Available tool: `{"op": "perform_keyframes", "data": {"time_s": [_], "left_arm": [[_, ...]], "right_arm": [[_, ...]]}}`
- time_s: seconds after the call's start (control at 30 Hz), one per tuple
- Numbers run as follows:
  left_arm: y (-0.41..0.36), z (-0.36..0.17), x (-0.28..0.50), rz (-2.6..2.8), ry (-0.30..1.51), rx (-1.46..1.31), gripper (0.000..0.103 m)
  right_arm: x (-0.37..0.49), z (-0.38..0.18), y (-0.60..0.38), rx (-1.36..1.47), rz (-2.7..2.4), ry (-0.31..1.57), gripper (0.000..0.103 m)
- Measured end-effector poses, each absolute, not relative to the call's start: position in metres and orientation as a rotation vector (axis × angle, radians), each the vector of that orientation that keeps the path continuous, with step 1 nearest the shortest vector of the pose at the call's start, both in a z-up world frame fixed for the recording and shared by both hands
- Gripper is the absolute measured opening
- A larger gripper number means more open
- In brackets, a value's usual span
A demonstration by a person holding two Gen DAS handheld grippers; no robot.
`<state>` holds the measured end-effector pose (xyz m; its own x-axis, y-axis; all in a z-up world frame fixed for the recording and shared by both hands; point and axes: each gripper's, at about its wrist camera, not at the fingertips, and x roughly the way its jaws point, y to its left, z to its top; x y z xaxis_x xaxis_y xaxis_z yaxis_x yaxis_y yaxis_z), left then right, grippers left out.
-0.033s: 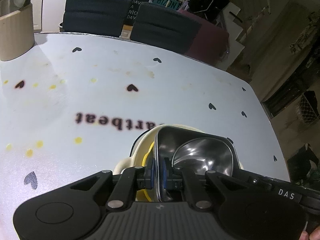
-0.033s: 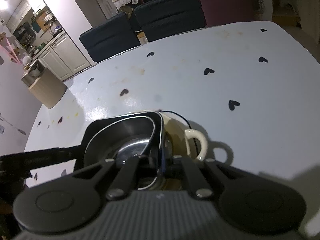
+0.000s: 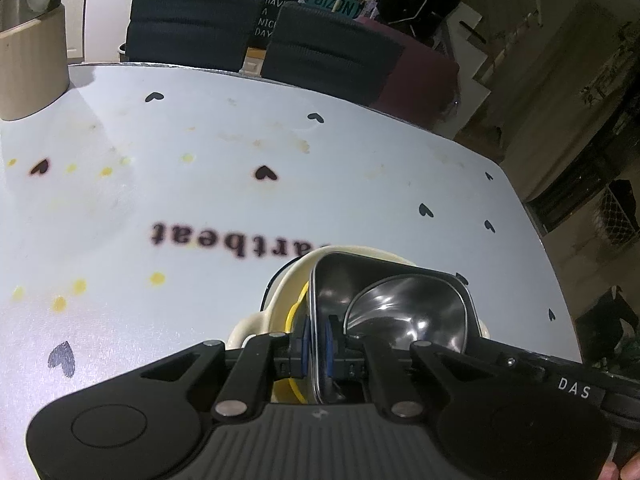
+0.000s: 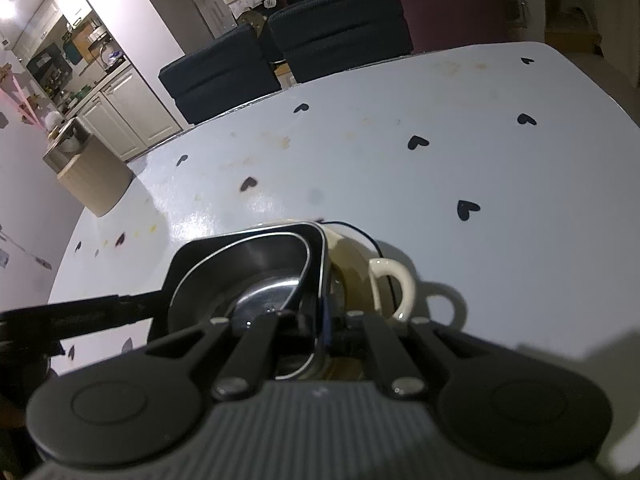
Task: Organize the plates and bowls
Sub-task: 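Lower the steel bowl into the top cream bowl with both grippers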
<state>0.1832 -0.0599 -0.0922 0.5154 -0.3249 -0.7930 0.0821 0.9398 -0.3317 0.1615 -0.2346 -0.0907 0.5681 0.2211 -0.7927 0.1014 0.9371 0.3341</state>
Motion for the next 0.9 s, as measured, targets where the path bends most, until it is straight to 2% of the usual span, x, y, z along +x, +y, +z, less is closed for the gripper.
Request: {"op": "perform_keyframes", "data": {"time_s": [0.6, 0.9], "left_arm": [[-0.0608, -0.0942, 0.1839, -0.251, 1.012, -0.259, 0.008], [-0.0586, -0.0945, 0.1827, -0.257, 1.032, -0.256, 0.01]], "right_arm": [[0.1627, -0.0907, -0.2342, 0.368, 0.073, 0.972, 0.005], [0.1638, -0.0874, -0.2357, 0.375, 0.085, 0.976, 0.01]]}}
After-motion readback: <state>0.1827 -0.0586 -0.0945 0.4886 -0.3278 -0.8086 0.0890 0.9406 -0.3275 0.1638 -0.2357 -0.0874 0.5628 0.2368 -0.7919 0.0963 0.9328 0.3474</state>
